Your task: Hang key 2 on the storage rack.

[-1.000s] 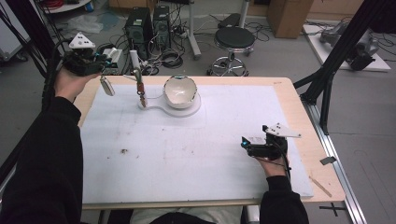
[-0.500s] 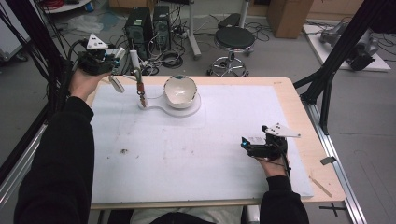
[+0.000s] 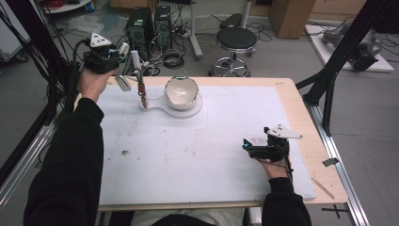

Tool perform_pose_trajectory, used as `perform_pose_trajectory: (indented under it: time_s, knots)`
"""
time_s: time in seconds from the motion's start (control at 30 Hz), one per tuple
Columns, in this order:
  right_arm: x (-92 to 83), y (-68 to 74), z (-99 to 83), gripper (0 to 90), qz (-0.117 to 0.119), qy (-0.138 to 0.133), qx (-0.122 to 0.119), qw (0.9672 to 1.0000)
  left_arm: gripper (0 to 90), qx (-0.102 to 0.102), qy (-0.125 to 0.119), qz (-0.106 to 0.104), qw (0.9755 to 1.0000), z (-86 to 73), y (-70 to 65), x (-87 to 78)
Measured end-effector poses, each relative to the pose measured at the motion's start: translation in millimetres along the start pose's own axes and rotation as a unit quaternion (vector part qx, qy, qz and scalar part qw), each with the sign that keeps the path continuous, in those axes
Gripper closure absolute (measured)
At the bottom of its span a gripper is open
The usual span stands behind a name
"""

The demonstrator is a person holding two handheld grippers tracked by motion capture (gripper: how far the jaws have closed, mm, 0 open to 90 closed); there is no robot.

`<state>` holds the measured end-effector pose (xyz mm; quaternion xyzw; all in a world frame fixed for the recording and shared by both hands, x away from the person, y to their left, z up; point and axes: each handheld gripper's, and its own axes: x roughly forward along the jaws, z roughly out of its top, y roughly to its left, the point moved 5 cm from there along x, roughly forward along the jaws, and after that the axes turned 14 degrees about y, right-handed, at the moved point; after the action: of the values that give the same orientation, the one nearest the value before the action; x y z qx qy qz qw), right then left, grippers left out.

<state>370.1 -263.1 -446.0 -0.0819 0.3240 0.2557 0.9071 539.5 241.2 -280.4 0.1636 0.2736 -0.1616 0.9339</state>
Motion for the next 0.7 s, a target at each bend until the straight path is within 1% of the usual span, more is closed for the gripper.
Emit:
perform_pose_trajectory:
  time_s: [0.07,0.27,0.33,0.4,0.47,0.57,0.67,0.7]
  knots:
    - [0.5,0.4,-0.4,0.6,0.000,0.003,0.003,1.0000,75.1,-0.001,-0.004,-0.003,1.0000,0.9,-1.9,1.3]
    - [1.5,1.1,-1.1,0.6,-0.002,0.008,-0.001,1.0000,75.1,-0.005,-0.007,-0.009,0.9999,1.5,-7.0,7.0]
    - [1.3,1.4,-0.6,0.6,-0.002,0.005,-0.002,1.0000,75.1,0.000,-0.008,-0.010,0.9999,1.7,-8.3,8.7]
    - [1.0,1.5,-0.5,0.6,-0.003,0.004,-0.003,1.0000,75.1,-0.001,-0.008,-0.010,0.9999,1.5,-8.7,10.5]
    - [1.0,1.5,-0.4,0.6,-0.002,0.004,-0.003,1.0000,75.1,-0.011,-0.013,-0.013,0.9998,1.7,-9.4,11.9]
    - [0.9,1.2,-0.8,0.6,-0.003,0.006,-0.001,1.0000,75.1,-0.015,-0.019,-0.012,0.9996,3.0,-11.8,13.0]
    - [0.8,0.8,-0.7,0.6,-0.003,0.006,-0.001,1.0000,75.1,-0.026,-0.022,-0.026,0.9991,2.9,-13.7,13.6]
    - [0.9,0.3,-0.7,0.6,-0.004,0.005,-0.002,1.0000,75.1,-0.035,-0.025,-0.029,0.9987,2.4,-13.7,13.7]
